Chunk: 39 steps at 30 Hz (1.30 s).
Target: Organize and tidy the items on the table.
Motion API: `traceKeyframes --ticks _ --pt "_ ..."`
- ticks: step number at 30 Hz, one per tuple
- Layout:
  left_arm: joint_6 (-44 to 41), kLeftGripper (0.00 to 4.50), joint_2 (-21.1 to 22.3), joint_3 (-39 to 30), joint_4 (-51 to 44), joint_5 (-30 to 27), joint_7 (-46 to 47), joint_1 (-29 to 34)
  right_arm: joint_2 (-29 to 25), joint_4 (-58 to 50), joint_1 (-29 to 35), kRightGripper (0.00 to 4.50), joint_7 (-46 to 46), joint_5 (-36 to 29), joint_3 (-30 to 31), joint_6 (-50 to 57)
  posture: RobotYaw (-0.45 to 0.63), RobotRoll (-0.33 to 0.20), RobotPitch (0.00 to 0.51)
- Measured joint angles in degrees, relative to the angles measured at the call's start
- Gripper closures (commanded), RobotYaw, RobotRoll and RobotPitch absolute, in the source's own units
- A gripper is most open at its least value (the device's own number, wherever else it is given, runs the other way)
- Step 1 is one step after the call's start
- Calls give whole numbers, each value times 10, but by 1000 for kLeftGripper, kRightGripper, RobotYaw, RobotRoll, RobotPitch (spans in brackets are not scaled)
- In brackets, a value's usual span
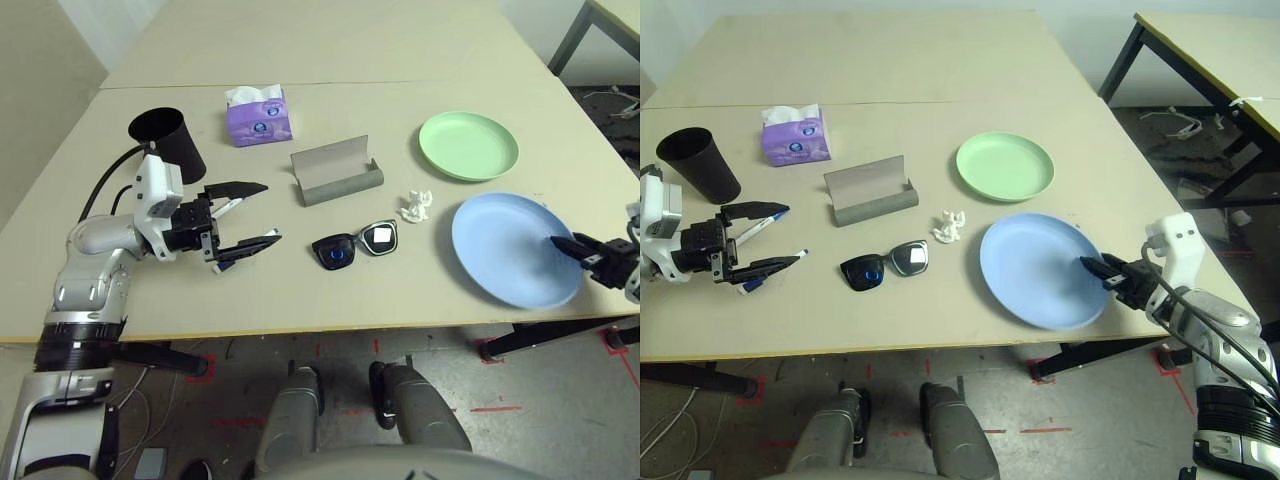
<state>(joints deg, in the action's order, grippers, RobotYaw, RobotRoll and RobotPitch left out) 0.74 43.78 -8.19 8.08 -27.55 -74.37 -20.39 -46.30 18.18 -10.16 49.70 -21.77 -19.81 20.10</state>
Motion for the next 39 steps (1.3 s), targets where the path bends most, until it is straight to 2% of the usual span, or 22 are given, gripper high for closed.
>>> traceKeyframes --ticks 5,12,18,21,29,39 --pt "3 0 -2 0 8 1 1 1 2 2 -11 4467 -3 -28 -17 27 -169 0 174" --pt "7 0 -4 0 13 6 1 4 8 -10 -81 4467 -60 -87 -63 132 -170 0 181" --pt "9 0 -5 1 11 9 2 9 89 -119 -170 4467 -197 -100 -43 253 -157 0 182" --pt "9 0 -4 1 8 9 3 20 117 -134 -197 4467 -253 -94 -35 279 -152 0 182" --pt "7 0 -2 0 -17 9 9 37 165 -100 -285 4467 -375 -45 -23 268 -139 0 183" --pt "0 0 -1 1 -34 8 21 44 220 -12 -353 4467 -450 -7 -30 130 -128 0 184"
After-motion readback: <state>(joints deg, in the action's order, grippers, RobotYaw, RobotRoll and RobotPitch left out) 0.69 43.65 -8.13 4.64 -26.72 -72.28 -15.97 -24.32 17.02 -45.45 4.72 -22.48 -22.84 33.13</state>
